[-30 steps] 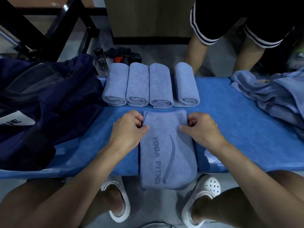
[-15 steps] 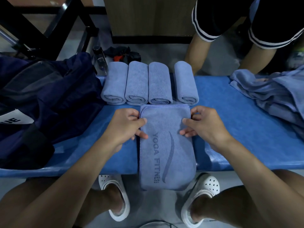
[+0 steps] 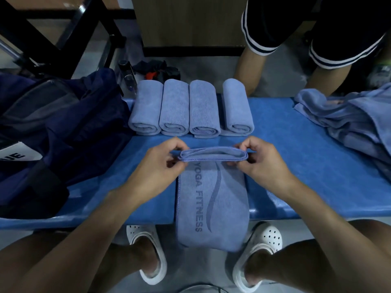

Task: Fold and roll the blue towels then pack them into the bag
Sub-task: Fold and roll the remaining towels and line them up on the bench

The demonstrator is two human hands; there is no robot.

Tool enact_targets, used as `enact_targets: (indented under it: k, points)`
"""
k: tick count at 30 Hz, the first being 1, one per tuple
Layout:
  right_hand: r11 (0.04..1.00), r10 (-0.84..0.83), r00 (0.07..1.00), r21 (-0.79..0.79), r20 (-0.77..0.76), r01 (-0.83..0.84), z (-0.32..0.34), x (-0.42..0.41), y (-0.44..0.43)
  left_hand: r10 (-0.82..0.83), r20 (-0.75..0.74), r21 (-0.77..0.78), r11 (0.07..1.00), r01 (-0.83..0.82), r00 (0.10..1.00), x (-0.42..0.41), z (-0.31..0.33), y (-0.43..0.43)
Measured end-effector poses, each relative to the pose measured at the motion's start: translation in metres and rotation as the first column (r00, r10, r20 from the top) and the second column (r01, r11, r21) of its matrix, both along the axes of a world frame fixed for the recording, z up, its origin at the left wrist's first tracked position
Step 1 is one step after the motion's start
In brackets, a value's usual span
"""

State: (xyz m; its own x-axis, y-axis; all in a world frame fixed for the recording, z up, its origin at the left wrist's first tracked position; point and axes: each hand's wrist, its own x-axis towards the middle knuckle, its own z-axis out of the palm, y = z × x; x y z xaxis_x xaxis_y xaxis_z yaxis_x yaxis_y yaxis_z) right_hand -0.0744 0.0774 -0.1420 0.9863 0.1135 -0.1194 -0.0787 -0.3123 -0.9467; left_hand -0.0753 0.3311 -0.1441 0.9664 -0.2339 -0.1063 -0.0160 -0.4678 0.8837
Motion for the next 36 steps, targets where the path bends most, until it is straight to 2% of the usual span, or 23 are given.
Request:
enact_targets:
  k: [5, 9, 16, 21, 26, 32, 36]
  points:
    - [0.957, 0.167, 0.975, -0.263, 0.150, -0.123, -0.008, -0.008, -0.012, -0.153, 0.172, 0.145, 0.981, 0.129, 0.973, -0.007, -0.003, 0.003]
    - [0.890, 0.335, 0.878, -0.419, 0.340, -0.178, -0.007, -0.012, -0.016, -0.269, 0.279, 0.221, 0.952, 0.211, 0.922, -0.007, -0.009, 0.007]
    - [0.714, 0.456, 0.852, -0.677, 0.257, -0.178, -0.012, -0.020, -0.020, -0.383, 0.320, 0.362, 0.895, 0.261, 0.867, -0.008, -0.013, 0.012]
    - [0.683, 0.469, 0.859, -0.701, 0.205, -0.205, -0.005, -0.023, -0.020, -0.430, 0.292, 0.464, 0.845, 0.267, 0.854, -0.006, -0.013, 0.013]
    - [0.656, 0.431, 0.887, -0.733, 0.166, -0.182, 0.003, -0.026, -0.018, -0.407, 0.232, 0.477, 0.839, 0.262, 0.883, -0.008, -0.011, 0.017]
    - [0.758, 0.329, 0.936, -0.627, 0.129, -0.180, -0.008, -0.023, -0.016, -0.320, 0.265, 0.453, 0.874, 0.176, 0.909, -0.008, -0.014, 0.009]
    - [0.764, 0.292, 0.953, -0.618, 0.079, -0.183, -0.006, -0.025, -0.017, -0.276, 0.215, 0.428, 0.889, 0.164, 0.937, -0.010, -0.013, 0.007]
